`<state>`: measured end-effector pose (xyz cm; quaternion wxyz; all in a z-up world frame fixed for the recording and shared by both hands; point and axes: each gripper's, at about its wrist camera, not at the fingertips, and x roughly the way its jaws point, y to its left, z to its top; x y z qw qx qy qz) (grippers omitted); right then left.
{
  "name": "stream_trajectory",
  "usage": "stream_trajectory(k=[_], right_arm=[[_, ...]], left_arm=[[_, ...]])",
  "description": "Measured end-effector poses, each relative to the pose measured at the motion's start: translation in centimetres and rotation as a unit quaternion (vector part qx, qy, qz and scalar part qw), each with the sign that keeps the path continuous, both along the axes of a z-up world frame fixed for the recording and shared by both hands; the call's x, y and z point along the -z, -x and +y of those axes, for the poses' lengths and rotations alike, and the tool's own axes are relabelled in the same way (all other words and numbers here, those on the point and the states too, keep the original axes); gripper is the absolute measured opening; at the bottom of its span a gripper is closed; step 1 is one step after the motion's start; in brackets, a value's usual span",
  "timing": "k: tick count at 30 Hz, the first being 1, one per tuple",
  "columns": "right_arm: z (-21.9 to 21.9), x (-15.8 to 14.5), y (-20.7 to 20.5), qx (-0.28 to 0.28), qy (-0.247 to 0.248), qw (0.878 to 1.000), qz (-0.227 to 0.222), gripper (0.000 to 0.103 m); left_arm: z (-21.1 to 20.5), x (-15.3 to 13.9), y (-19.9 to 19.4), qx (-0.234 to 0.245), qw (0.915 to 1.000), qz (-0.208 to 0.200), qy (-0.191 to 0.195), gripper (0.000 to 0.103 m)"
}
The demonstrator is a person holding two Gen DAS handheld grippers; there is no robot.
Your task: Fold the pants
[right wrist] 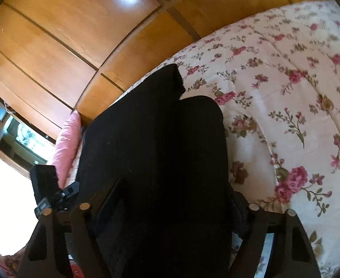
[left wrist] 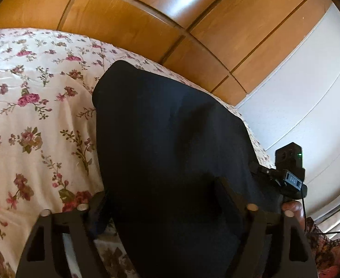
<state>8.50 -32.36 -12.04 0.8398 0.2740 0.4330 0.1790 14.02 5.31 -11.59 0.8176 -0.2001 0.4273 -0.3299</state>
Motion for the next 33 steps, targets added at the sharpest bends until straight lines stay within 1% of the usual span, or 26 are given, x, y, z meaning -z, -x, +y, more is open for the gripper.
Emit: stream_trajectory(k=[1, 2, 3, 4, 6, 7, 9, 12, 15, 19, 22, 25, 30, 33], right_arm=[[0.3, -0.3, 0.2, -0.002, 0.007, 1.000, -0.011, 0.070], [0.6, -0.7, 0.5, -0.005, 0.015, 1.000, -0.022, 0.063], [0.9, -1.0, 0.8, -0.008, 0.025, 0.999, -0.032, 0.060], [1.3, -1.5, 1.0, -0.012, 0.043, 0.998, -0.041, 0.059], [1.9, -2.4, 1.2, -0.015, 0.064, 0.996, -0.054, 0.056], [2.0, -2.8, 1.3, -0.015, 0.068, 0.996, -0.062, 0.055], [2.0, -3.6, 1.3, -0.015, 0.069, 0.994, -0.079, 0.052], [2.6, -4.5, 0.4, -0.023, 0.074, 0.992, -0.102, 0.051], [3.5, -5.1, -1.9, -0.027, 0.077, 0.990, -0.117, 0.051], [4.8, -6.0, -6.2, -0.026, 0.080, 0.987, -0.135, 0.050], [6.0, -6.2, -10.5, -0.025, 0.090, 0.986, -0.140, 0.050], [6.9, -6.1, -14.6, -0.022, 0.106, 0.984, -0.141, 0.049], [6.9, -5.8, -21.0, 0.018, 0.103, 0.984, -0.142, 0.048], [7.7, -5.1, -23.9, 0.021, 0.129, 0.979, -0.154, 0.048]], left_arm=[[0.0, -0.4, 0.5, -0.001, 1.0000, -0.010, -0.001, 0.061], [-0.2, -0.7, 0.9, -0.003, 0.9997, -0.021, -0.006, 0.057], [-0.4, -1.3, 1.5, -0.006, 0.9989, -0.042, -0.021, 0.050], [-0.7, -1.9, 2.0, -0.006, 0.9974, -0.062, -0.037, 0.044], [-1.2, -2.9, 2.6, -0.010, 0.9944, -0.088, -0.057, 0.039], [-1.2, -3.4, 2.7, -0.013, 0.9937, -0.095, -0.057, 0.037], [-1.1, -4.3, 2.5, -0.020, 0.9924, -0.107, -0.057, 0.036], [-1.0, -5.3, 1.7, -0.036, 0.9879, -0.133, -0.072, 0.035], [-0.3, -6.1, -0.6, -0.055, 0.9853, -0.139, -0.082, 0.035], [0.0, -6.8, -4.9, -0.086, 0.9789, -0.146, -0.115, 0.035], [0.3, -6.5, -8.6, -0.114, 0.9738, -0.143, -0.136, 0.035], [0.4, -6.2, -12.1, -0.137, 0.9708, -0.135, -0.143, 0.035], [0.1, -6.3, -17.5, -0.150, 0.9638, -0.148, -0.164, 0.035], [0.4, -5.2, -21.1, -0.155, 0.9616, -0.138, -0.180, 0.037]])
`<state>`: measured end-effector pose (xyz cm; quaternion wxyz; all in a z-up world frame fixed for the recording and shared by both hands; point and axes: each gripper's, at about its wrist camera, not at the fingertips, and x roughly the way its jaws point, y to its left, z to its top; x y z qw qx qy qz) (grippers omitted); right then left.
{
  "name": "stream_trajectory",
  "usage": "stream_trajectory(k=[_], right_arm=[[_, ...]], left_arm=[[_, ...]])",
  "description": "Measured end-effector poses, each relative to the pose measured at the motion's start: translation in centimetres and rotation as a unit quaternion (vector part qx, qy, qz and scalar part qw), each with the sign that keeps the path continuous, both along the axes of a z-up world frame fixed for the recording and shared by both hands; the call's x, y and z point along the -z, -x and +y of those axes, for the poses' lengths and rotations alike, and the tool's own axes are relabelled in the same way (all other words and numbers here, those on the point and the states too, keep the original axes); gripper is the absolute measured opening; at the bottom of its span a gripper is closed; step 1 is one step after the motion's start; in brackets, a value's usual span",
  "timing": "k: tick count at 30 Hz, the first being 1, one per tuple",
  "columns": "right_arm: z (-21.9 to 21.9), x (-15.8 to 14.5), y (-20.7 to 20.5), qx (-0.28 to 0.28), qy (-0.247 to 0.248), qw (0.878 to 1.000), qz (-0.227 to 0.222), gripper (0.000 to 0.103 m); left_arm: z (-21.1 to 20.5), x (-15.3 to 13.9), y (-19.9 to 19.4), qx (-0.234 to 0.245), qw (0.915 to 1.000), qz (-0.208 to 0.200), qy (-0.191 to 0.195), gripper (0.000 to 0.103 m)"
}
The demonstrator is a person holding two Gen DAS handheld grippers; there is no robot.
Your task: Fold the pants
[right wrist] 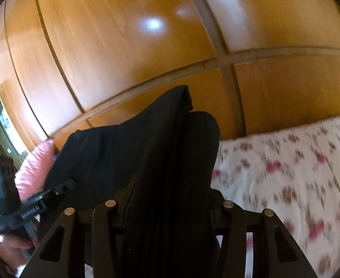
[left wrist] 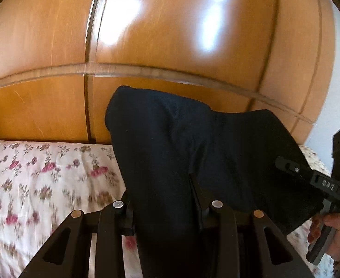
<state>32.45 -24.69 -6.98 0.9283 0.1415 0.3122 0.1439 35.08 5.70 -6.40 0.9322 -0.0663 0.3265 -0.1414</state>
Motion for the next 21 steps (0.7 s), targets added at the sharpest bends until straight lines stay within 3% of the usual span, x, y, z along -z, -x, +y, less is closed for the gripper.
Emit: stream_trajectory(k=[2, 4, 5, 6, 7, 10, 12, 15, 17, 21], right_arm=[[0.5, 1.4, -1.8, 0.004, 0.024, 1.000, 0.003, 0.048], [0.8, 3.8, -3.2, 0.018, 0.065, 0.997, 0.023, 0.057], [0.2, 4.6, -3.7, 0.025, 0.054, 0.997, 0.039, 0.066], [-0.7, 5.1, -4.0, 0.035, 0.027, 0.998, 0.047, 0.077], [-1.5, 5.4, -4.1, 0.051, 0.010, 0.997, 0.051, 0.083], [-1.4, 5.7, -4.1, 0.057, 0.015, 0.997, 0.055, 0.084], [-1.0, 5.6, -4.0, 0.062, 0.033, 0.996, 0.049, 0.085], [-0.3, 5.1, -3.5, 0.076, 0.061, 0.994, 0.040, 0.088], [0.5, 4.6, -2.8, 0.085, 0.083, 0.992, 0.030, 0.091], [0.5, 4.1, -2.2, 0.122, 0.117, 0.985, 0.014, 0.103]], left_arm=[[0.1, 1.6, -2.3, -0.005, 0.9995, 0.023, -0.020, 0.039], [0.6, 3.6, -3.0, -0.002, 0.9995, 0.017, -0.026, 0.054], [1.2, 4.1, -2.7, -0.006, 0.9999, 0.003, -0.012, 0.060], [1.9, 4.4, -2.8, -0.020, 0.9998, 0.010, 0.000, 0.074], [2.5, 4.9, -3.2, -0.029, 0.9993, 0.021, 0.015, 0.081], [3.9, 5.9, -4.0, -0.019, 0.9964, 0.044, 0.069, 0.081], [4.3, 6.1, -4.1, -0.018, 0.9954, 0.048, 0.081, 0.082], [3.9, 5.7, -3.3, -0.031, 0.9972, 0.033, 0.059, 0.081], [3.4, 4.8, -1.9, -0.061, 0.9978, 0.010, 0.022, 0.081], [1.9, 3.5, 2.6, -0.133, 0.9889, -0.041, -0.053, 0.083]])
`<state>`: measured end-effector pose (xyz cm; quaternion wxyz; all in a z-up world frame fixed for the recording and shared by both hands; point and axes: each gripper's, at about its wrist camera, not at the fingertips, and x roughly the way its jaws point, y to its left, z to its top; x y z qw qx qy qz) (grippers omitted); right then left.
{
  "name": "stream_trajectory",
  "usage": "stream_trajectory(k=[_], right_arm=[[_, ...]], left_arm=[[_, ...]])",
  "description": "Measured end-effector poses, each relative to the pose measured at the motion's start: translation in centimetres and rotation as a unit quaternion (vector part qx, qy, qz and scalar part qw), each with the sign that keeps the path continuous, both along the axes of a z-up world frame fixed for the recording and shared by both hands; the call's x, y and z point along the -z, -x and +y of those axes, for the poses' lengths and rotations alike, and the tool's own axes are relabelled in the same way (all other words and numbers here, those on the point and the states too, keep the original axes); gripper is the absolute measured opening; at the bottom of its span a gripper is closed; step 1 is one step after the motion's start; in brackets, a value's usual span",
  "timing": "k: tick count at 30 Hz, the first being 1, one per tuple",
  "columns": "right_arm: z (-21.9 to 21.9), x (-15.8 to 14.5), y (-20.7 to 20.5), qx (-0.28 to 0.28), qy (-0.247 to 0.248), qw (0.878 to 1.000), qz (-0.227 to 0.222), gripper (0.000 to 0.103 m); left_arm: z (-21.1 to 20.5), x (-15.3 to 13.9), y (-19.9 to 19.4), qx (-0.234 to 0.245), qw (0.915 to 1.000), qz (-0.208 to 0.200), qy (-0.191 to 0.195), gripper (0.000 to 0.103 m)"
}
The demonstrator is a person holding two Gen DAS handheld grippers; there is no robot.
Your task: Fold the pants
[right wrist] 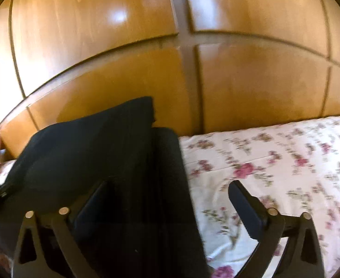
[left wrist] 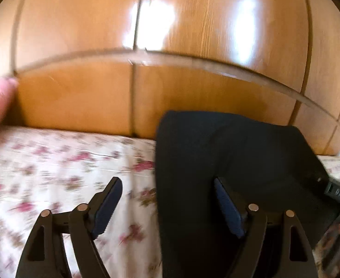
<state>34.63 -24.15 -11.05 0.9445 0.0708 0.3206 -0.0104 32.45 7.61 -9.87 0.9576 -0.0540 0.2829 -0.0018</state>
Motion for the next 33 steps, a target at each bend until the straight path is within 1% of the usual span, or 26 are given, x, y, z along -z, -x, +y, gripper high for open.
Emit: stream_trajectory(k=[2, 3, 6, 10, 13, 14, 15, 18, 21, 23, 26, 28, 30, 33], right_arm=[[0.4, -0.6, 0.9, 0.013, 0.026, 1.000, -0.012, 0.103], [0.7, -0.9, 1.4, 0.018, 0.040, 0.999, -0.017, 0.103], [1.9, -1.7, 3.3, 0.023, 0.088, 0.995, -0.026, 0.103], [3.1, -2.5, 5.4, 0.018, 0.123, 0.992, -0.035, 0.103], [3.7, -2.4, 6.5, 0.012, 0.134, 0.990, -0.035, 0.103], [3.8, -2.4, 6.9, 0.011, 0.136, 0.990, -0.036, 0.103], [3.9, -2.5, 7.6, 0.010, 0.138, 0.990, -0.037, 0.103], [4.2, -2.4, 8.7, 0.009, 0.142, 0.989, -0.035, 0.103], [4.6, -2.5, 9.8, 0.006, 0.143, 0.989, -0.034, 0.103], [4.8, -2.6, 10.6, 0.003, 0.142, 0.989, -0.033, 0.103], [5.6, -2.6, 12.1, -0.009, 0.141, 0.990, -0.024, 0.103], [6.3, -2.8, 13.4, -0.024, 0.143, 0.989, -0.026, 0.103], [7.1, -3.0, 14.8, -0.035, 0.148, 0.988, -0.035, 0.103], [8.1, -3.3, 17.0, -0.045, 0.154, 0.986, -0.047, 0.103]], left_arm=[[-0.3, -0.4, 2.3, -0.025, 0.9995, -0.013, -0.015, 0.083], [-0.3, -0.5, 3.4, -0.028, 0.9994, -0.016, -0.015, 0.083], [-0.4, -0.4, 5.4, -0.021, 0.9997, -0.012, -0.004, 0.083], [-0.8, 0.0, 7.6, -0.019, 0.9998, -0.001, 0.007, 0.083], [-0.8, 0.0, 9.2, -0.021, 0.9997, 0.005, 0.014, 0.083], [-0.7, -0.2, 9.0, -0.020, 0.9997, 0.007, 0.016, 0.083], [-0.7, -0.2, 9.6, -0.021, 0.9996, 0.007, 0.016, 0.083], [-1.0, -0.4, 10.8, -0.018, 0.9997, 0.003, 0.016, 0.083], [-2.0, -0.3, 12.2, 0.000, 0.9998, 0.016, 0.012, 0.083], [-2.8, -0.4, 12.9, 0.011, 0.9998, 0.018, 0.002, 0.083], [-4.0, -1.1, 14.7, 0.012, 0.9997, -0.006, -0.021, 0.083], [-4.8, -1.5, 15.9, 0.015, 0.9991, -0.022, -0.034, 0.083], [-5.3, -1.6, 16.9, 0.020, 0.9987, -0.026, -0.038, 0.083], [-5.4, -1.8, 17.9, 0.012, 0.9987, -0.031, -0.038, 0.083]])
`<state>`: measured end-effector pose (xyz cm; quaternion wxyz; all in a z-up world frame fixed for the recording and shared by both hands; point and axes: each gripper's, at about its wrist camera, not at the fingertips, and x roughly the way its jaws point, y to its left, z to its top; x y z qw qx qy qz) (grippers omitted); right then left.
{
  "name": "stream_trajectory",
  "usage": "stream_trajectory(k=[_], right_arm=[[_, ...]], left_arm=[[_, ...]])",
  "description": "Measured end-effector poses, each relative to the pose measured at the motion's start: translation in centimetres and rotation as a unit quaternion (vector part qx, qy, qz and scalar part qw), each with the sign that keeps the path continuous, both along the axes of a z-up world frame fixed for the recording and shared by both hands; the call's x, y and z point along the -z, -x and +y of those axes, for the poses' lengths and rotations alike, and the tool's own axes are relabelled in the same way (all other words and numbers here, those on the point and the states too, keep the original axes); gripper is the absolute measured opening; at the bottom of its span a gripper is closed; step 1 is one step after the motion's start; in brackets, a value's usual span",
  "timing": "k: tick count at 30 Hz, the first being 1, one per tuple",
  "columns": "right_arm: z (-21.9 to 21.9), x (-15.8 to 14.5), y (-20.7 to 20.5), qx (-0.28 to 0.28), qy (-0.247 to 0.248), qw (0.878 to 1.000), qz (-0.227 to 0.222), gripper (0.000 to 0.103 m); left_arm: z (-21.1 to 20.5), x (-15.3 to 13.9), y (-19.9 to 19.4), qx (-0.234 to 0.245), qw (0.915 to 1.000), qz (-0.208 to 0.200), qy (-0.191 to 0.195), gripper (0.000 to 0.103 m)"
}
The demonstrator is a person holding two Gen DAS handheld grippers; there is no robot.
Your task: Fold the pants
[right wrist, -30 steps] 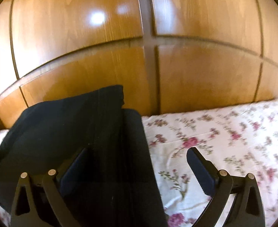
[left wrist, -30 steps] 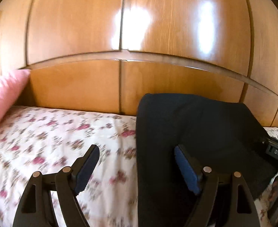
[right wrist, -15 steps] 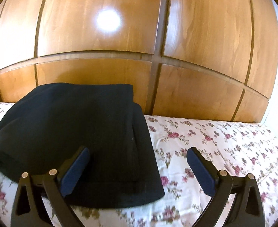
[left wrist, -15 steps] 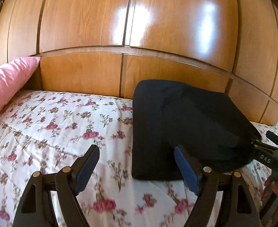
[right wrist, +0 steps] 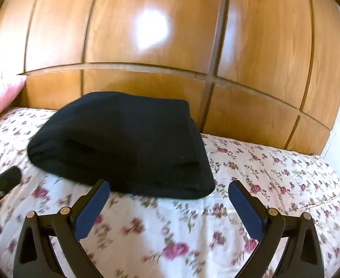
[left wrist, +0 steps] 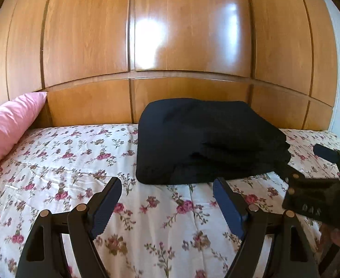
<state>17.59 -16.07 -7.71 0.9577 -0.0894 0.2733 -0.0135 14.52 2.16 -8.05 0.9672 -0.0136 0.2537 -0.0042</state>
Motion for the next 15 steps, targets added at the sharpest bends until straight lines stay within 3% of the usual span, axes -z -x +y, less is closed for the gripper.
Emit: stream_trajectory(k=[10, 15], right_arm=[[-0.8, 0.1, 4.2, 0.034, -0.105, 0.994, 0.018, 0.103], [-0.7, 0.1, 5.1, 0.037, -0.102, 0.994, -0.003, 0.103]], left_arm=[[0.0, -0.4, 2.6, -0.016, 0.9997, -0.016, 0.011, 0.083], [-0.4, -0.6, 3.1, -0.015, 0.9994, -0.030, 0.003, 0.083]])
